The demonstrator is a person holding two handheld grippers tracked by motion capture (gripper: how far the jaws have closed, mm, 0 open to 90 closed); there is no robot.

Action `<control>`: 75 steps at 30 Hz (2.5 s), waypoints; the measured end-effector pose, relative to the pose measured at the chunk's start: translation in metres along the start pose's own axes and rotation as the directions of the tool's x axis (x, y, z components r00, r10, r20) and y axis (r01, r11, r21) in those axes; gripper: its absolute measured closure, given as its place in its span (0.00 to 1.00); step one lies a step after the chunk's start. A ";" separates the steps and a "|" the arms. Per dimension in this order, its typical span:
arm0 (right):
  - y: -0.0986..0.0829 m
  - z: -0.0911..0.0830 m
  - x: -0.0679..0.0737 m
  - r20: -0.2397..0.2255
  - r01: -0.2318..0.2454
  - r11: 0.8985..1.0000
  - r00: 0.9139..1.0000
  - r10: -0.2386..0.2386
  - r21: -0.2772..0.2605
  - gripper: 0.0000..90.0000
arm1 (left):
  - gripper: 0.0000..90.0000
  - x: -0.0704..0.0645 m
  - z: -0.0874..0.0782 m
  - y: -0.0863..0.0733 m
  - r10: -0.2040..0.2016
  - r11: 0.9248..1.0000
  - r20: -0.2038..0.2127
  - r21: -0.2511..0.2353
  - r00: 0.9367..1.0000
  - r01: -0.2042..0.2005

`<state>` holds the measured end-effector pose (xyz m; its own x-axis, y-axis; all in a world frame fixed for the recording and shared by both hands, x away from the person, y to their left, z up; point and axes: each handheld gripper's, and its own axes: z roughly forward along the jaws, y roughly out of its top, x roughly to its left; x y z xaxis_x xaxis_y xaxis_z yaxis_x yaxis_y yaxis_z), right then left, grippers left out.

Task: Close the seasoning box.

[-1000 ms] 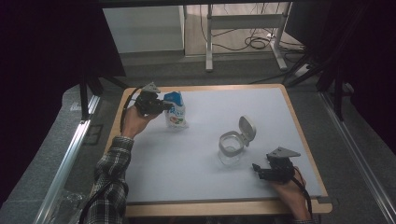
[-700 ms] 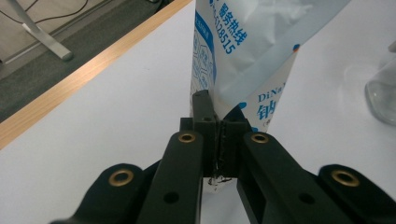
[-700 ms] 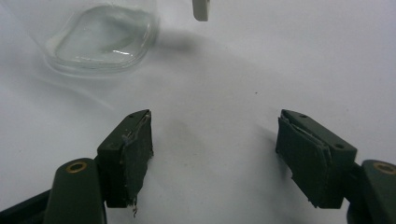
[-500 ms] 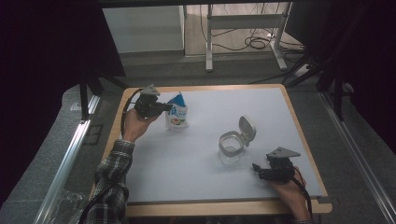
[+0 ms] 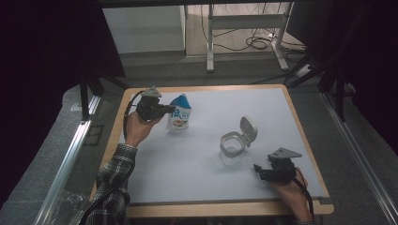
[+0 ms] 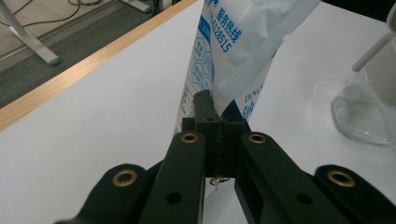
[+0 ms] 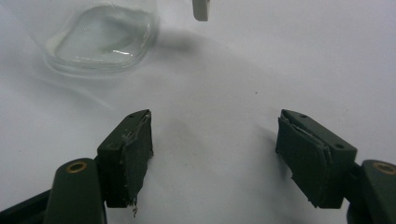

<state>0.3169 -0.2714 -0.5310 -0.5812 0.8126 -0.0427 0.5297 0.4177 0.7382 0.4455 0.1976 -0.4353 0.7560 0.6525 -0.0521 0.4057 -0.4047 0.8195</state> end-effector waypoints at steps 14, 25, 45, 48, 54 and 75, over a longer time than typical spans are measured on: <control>0.000 0.000 0.000 0.001 0.001 1.000 1.000 -0.001 0.001 0.31 | 1.00 -0.024 -0.014 0.003 -0.006 1.000 0.017 -0.016 1.000 0.006; 0.000 -0.001 0.003 0.021 0.000 1.000 1.000 0.000 -0.002 0.31 | 1.00 -0.050 -0.022 -0.004 -0.016 1.000 0.044 -0.014 0.999 0.016; 0.000 -0.009 0.009 0.013 -0.003 1.000 1.000 0.003 -0.024 0.31 | 1.00 -0.089 -0.034 -0.016 -0.010 1.000 0.096 -0.023 0.995 0.012; 0.000 -0.010 0.012 0.009 0.002 1.000 1.000 -0.002 -0.030 0.31 | 1.00 -0.092 -0.035 -0.017 -0.011 1.000 0.098 -0.024 0.995 0.014; 0.001 -0.014 0.020 -0.002 0.022 0.999 1.000 -0.022 -0.037 0.31 | 1.00 -0.103 -0.038 -0.019 -0.010 0.999 0.107 -0.031 0.994 0.013; 0.009 -0.015 0.051 -0.122 0.062 0.997 0.990 -0.067 -0.045 0.37 | 1.00 -0.126 -0.044 -0.021 -0.002 0.999 0.134 -0.033 0.991 0.006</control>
<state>0.2825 -0.2320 -0.5165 -0.6864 0.7271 -0.0094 0.4643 0.4481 0.7640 0.3194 0.1522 -0.4216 0.8173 0.5615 -0.1293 0.3933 -0.3797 0.8373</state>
